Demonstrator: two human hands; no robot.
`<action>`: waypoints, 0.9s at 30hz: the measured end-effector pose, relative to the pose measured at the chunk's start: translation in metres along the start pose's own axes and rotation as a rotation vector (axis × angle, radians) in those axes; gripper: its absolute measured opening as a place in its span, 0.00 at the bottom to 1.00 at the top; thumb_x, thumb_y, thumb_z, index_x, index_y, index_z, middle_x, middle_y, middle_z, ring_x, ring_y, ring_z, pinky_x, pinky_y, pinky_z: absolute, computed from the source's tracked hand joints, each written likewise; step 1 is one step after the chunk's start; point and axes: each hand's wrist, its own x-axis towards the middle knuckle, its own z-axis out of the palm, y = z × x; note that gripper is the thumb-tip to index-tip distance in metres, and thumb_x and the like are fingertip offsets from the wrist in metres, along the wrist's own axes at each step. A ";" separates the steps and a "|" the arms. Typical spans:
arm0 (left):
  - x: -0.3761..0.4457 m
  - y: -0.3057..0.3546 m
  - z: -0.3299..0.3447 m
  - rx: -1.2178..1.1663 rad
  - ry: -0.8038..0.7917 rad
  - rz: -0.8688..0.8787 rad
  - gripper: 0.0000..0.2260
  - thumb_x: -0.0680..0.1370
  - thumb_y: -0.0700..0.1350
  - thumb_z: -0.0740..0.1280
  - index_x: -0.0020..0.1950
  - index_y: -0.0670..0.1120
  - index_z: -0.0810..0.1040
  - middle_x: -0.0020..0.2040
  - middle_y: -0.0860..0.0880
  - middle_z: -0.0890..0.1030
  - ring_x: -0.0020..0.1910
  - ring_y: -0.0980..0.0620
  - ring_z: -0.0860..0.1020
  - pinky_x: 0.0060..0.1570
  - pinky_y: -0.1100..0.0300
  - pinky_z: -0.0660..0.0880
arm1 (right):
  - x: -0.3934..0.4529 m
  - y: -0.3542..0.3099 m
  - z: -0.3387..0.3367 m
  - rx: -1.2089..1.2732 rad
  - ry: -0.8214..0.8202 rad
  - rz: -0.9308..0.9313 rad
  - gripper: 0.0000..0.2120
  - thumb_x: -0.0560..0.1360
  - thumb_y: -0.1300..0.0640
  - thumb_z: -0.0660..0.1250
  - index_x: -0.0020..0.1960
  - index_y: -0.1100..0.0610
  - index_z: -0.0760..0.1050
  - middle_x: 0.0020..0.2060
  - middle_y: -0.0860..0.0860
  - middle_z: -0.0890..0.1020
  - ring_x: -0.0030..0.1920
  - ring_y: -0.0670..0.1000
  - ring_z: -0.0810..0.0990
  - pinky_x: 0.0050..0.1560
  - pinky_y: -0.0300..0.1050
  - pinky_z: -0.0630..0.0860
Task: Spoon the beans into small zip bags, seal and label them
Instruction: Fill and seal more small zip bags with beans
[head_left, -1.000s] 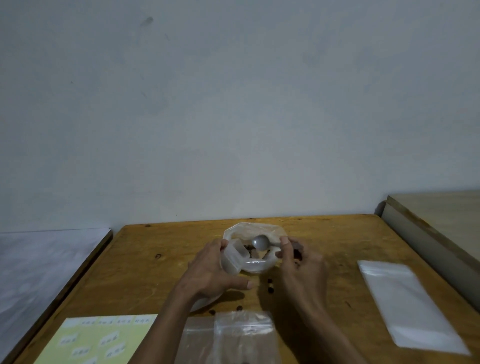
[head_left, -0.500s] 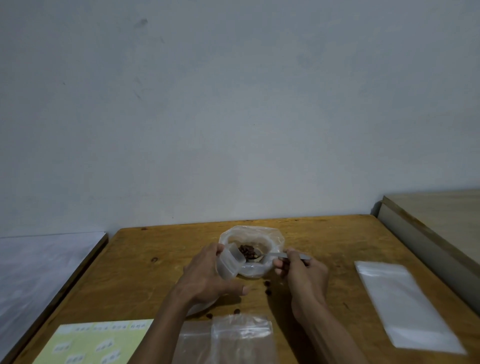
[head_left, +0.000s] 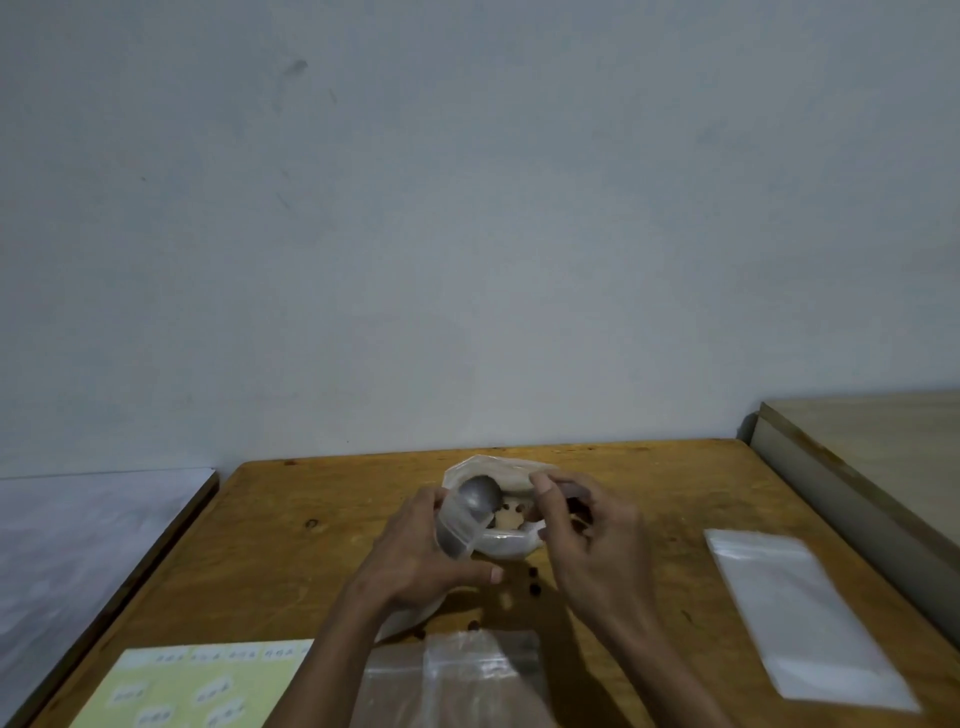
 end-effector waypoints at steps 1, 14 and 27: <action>-0.002 0.000 -0.002 -0.018 0.008 0.007 0.40 0.59 0.59 0.83 0.65 0.57 0.66 0.60 0.57 0.73 0.55 0.57 0.74 0.52 0.55 0.79 | 0.001 0.003 -0.001 0.033 0.045 -0.010 0.06 0.80 0.53 0.66 0.49 0.48 0.82 0.37 0.43 0.84 0.40 0.43 0.84 0.37 0.44 0.84; -0.031 0.018 -0.034 -0.366 0.253 0.124 0.42 0.62 0.53 0.83 0.67 0.59 0.61 0.53 0.67 0.71 0.48 0.70 0.71 0.42 0.71 0.70 | 0.006 0.042 0.006 -0.220 0.111 0.287 0.15 0.75 0.45 0.71 0.58 0.50 0.81 0.56 0.46 0.79 0.57 0.48 0.76 0.58 0.49 0.75; -0.033 0.037 -0.031 -0.375 0.278 0.185 0.43 0.57 0.59 0.84 0.67 0.56 0.67 0.60 0.59 0.75 0.58 0.62 0.75 0.51 0.67 0.74 | 0.024 -0.047 0.004 -0.271 -0.099 -0.134 0.12 0.78 0.47 0.69 0.53 0.53 0.86 0.55 0.45 0.83 0.55 0.45 0.78 0.53 0.50 0.80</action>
